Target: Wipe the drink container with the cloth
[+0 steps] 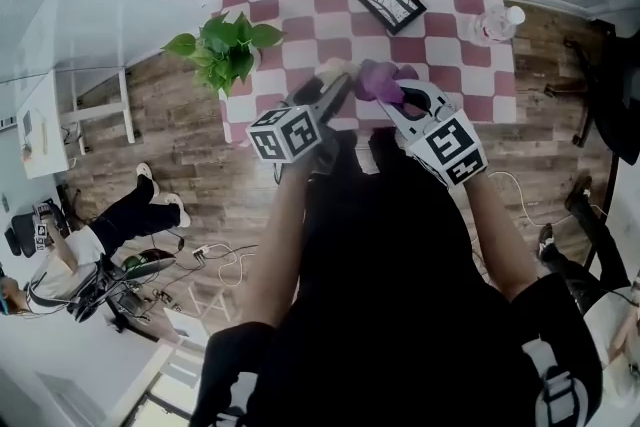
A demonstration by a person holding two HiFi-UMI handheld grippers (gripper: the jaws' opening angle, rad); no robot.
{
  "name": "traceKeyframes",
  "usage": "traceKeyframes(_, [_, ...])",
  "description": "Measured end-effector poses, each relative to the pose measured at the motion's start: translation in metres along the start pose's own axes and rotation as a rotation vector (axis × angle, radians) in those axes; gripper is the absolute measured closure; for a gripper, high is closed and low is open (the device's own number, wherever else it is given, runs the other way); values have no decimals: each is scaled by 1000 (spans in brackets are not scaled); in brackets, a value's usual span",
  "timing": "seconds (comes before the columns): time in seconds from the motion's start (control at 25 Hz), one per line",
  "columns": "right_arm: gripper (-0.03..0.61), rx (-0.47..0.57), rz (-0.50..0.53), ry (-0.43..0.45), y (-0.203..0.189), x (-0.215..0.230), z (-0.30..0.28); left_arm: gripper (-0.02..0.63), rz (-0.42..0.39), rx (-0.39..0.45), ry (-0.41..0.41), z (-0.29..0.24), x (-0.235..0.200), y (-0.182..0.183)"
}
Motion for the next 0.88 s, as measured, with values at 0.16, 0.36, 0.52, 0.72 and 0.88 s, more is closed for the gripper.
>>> traceKeyframes(0.16, [520, -34, 39, 19, -8, -3, -20, 348, -4, 3, 1, 1, -2, 1])
traceKeyframes(0.36, [518, -35, 45, 37, -9, -5, -39, 347, -23, 3, -1, 1, -1, 0])
traceKeyframes(0.52, [515, -29, 60, 56, -7, -7, -50, 347, -26, 4, 0, 2, -2, -1])
traceKeyframes(0.72, [490, -34, 80, 74, -11, -9, -58, 347, -24, 4, 2, 5, -4, -3])
traceKeyframes(0.88, [461, -35, 81, 97, -13, -11, -63, 348, -22, 6, 5, 8, -5, -4])
Point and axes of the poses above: the fingertips, and each gripper's own axes: z backward along the fingers, x to its right, y out of its top, the point moved 5 cm from there along z, backward along the fingers, and after that the axes turned 5 degrees about z, right-handed, at the moved point
